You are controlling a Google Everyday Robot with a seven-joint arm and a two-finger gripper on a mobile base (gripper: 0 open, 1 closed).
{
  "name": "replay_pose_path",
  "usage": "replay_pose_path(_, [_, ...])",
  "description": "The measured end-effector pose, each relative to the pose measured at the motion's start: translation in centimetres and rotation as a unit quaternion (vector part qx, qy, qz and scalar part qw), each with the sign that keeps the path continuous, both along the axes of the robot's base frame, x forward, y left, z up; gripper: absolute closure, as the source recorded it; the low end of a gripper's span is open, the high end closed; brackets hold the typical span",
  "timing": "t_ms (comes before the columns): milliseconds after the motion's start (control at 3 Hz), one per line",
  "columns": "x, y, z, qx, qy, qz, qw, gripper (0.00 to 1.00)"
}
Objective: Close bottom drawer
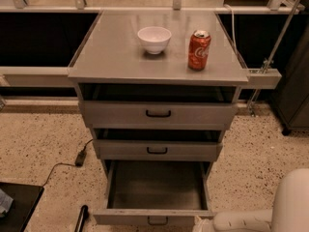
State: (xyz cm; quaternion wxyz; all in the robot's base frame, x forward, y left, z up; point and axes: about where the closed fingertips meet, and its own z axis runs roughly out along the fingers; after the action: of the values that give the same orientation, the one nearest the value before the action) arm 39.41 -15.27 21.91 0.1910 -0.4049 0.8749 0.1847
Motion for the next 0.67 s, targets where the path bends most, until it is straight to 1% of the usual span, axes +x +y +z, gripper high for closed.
replay_pose_path(333, [0.1,-0.9,-1.6,0.019,0.014,-0.004,0.9997,0.0])
replay_pose_path(667, [2.2,-3.0,-3.9,0.029,0.031,-0.02,0.9989,0.0])
